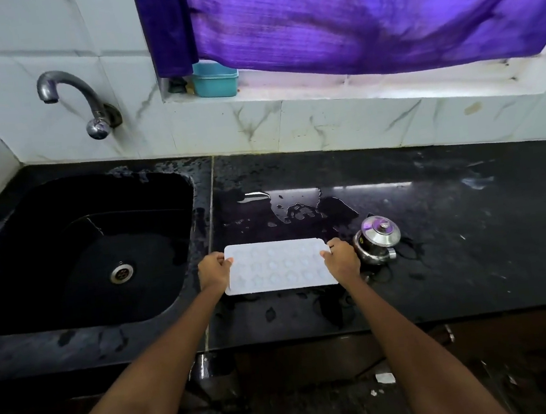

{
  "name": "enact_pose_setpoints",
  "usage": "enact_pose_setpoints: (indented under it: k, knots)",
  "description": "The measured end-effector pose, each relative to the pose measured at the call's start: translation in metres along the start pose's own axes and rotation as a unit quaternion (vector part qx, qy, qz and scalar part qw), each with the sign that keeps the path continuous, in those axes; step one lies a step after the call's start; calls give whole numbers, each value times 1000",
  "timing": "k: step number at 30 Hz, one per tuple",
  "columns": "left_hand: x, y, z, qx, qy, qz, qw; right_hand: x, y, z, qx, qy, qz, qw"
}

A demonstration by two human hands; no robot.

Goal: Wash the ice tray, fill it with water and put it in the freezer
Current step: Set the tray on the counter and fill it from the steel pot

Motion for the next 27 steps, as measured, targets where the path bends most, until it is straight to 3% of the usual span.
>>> enact_pose_setpoints:
  k: [6, 9, 11, 13, 15, 19, 23, 27]
  knots:
    - [4, 7, 0, 17, 18, -34, 999, 8, 9, -10, -54, 23, 30, 998]
    - [4, 9, 2, 35, 7, -36, 999, 12, 24, -18, -143, 56, 76, 985]
    - [5, 9, 4, 51, 0, -29, 998, 12, 37, -29, -248, 80, 81, 962]
    - [6, 9, 6, 63, -2, -19, 998, 8, 46, -38, -336, 47, 80, 937]
    - [8, 9, 7, 70, 1, -12, 997, -1, 51, -41, -370, -46, 101, 922]
    - [9, 8, 9, 75, 24, 0, 997, -34, 53, -39, -305, -255, 205, 894]
    - [8, 8, 8, 74, 41, 21, 996, -54, 50, -30, -272, -235, 274, 892]
    - [8, 4, 8, 59, 50, 38, 996, -61, 54, -25, -270, -214, 379, 859]
Point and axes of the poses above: each hand's wrist, its own z-axis towards the middle knuckle, its own y-axis out of the back of the hand, x = y × z, the point moved 4 cm from there along z, towards the middle knuckle, and after that the axes turned 2 degrees about -y, right-handed, at the moved point
